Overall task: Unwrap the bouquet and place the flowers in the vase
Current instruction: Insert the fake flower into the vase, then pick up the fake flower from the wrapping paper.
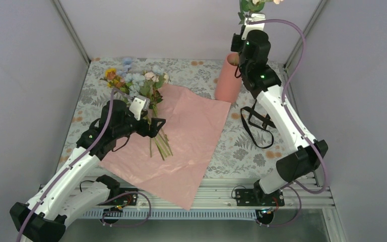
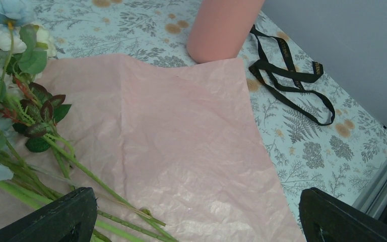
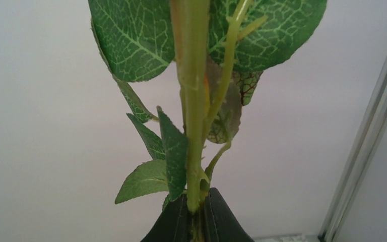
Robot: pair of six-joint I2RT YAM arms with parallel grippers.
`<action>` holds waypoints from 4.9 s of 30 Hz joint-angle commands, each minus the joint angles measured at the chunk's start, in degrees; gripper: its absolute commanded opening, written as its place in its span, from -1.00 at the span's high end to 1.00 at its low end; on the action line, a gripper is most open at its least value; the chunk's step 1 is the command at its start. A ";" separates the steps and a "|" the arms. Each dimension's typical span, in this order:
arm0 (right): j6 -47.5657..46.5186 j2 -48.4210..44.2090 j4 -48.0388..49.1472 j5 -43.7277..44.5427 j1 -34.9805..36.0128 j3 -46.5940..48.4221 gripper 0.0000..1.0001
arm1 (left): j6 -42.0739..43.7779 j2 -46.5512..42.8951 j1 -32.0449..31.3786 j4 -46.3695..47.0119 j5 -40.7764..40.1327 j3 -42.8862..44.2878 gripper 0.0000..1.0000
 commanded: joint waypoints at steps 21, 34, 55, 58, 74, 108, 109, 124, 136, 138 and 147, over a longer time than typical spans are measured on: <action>14.10 9.38 -19.24 -5.74 -1.99 0.65 0.43 | 0.91 1.64 -0.18 -0.59 -2.00 -0.24 -0.98; 19.37 -2.85 -25.38 -10.71 -1.91 -6.45 -0.17 | -0.13 1.63 -0.18 -0.85 -4.57 -0.33 -0.95; 25.64 -29.36 -18.72 -26.31 -1.72 -34.86 -1.00 | -14.30 15.00 0.55 -5.53 -22.55 3.85 -0.97; 24.64 -31.28 -17.67 -27.25 -1.72 -36.65 -0.99 | -16.50 18.38 1.86 -3.17 -19.51 3.82 -0.82; 20.79 -34.15 -16.03 -28.18 -1.91 -42.57 -1.00 | -19.40 38.59 3.50 11.12 -15.20 7.56 0.01; 20.96 -38.21 -15.17 -31.67 -1.92 -42.84 -0.99 | -26.49 55.54 5.33 17.68 -15.77 10.17 0.64; 21.01 -38.26 -15.16 -31.76 -1.90 -42.87 -0.99 | -26.62 55.17 5.28 17.65 -15.53 10.09 0.67; 21.46 -37.22 -15.61 -33.82 -1.91 -42.74 -0.99 | -27.84 44.95 5.05 16.58 -15.03 9.98 0.95; 22.35 -33.56 -14.07 -42.36 -1.82 -42.24 -0.88 | -23.39 37.55 2.68 16.11 -17.66 11.16 0.95; 22.67 -33.30 -13.86 -43.03 -1.82 -42.46 -0.85 | -23.40 36.12 2.58 15.79 -18.43 10.91 0.95; 23.57 -33.23 -12.49 -46.06 -1.56 -42.82 -0.83 | -20.52 27.89 2.41 27.82 -12.31 2.66 0.95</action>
